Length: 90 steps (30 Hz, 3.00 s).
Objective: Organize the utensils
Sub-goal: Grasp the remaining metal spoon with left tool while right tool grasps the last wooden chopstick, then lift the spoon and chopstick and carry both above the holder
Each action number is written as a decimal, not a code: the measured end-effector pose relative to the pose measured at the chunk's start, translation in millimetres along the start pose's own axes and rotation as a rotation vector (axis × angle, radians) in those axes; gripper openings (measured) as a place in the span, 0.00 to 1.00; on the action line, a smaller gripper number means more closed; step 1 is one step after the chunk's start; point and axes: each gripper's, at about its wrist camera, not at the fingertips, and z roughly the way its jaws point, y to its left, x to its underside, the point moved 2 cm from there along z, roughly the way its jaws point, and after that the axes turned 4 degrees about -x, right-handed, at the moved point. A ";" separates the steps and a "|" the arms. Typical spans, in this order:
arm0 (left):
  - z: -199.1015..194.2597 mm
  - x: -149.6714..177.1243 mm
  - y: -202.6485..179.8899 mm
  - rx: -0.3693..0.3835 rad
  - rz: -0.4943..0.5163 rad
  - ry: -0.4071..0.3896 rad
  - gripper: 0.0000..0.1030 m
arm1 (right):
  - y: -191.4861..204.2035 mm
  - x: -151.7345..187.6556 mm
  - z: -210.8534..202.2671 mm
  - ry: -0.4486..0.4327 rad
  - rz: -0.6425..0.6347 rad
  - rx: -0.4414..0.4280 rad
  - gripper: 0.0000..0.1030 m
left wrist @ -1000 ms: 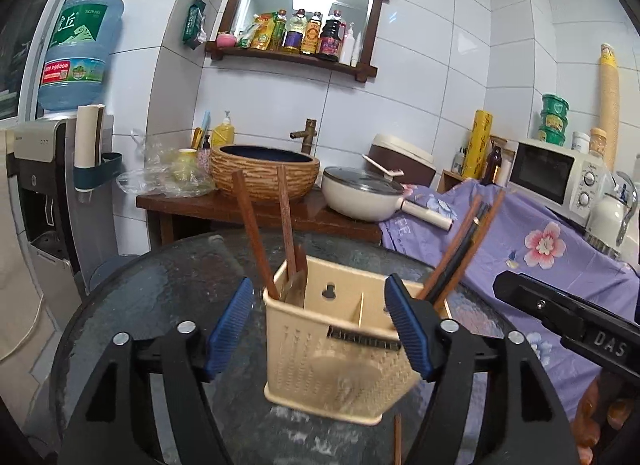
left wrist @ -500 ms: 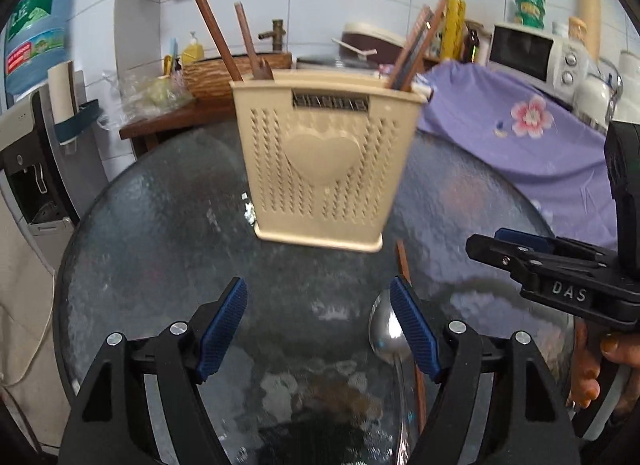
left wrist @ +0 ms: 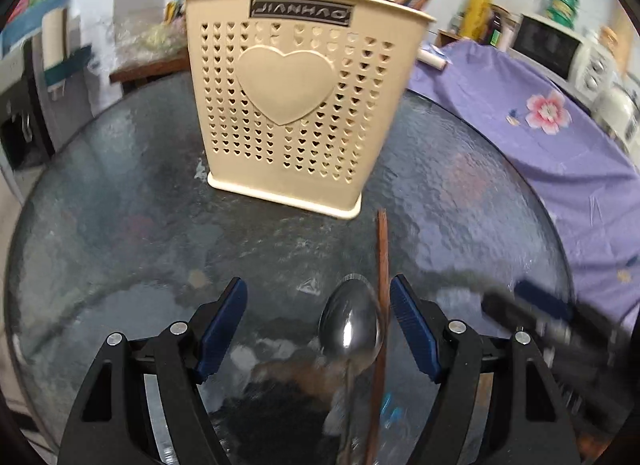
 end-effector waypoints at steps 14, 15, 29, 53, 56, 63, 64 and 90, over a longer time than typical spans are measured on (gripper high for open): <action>24.4 -1.5 -16.2 -0.132 0.051 0.060 0.64 | 0.9 8.9 1.0 0.029 0.004 -0.015 0.52; 23.5 0.6 -17.1 -0.131 0.058 0.064 0.64 | 0.9 8.7 1.4 0.030 0.006 -0.016 0.53; 3.4 22.2 -20.9 -0.118 0.131 0.048 0.38 | -2.2 -2.8 9.9 0.071 0.049 -0.040 0.53; -10.3 13.8 21.3 -0.058 0.060 0.008 0.35 | 78.3 -45.3 78.5 0.218 -0.090 0.076 0.28; -11.6 13.9 23.2 -0.067 0.066 0.003 0.35 | 86.5 -43.3 80.4 0.215 -0.131 0.112 0.17; -10.5 14.5 29.2 -0.062 0.062 0.006 0.35 | 86.1 -38.5 76.3 0.209 -0.124 0.077 0.08; -11.2 14.4 29.2 -0.060 0.063 0.004 0.35 | 83.7 -38.3 75.2 0.206 -0.109 0.057 0.08; -85.5 -17.6 17.2 0.073 0.048 -0.188 0.35 | 50.7 -74.2 -55.0 -0.065 -0.023 -0.359 0.08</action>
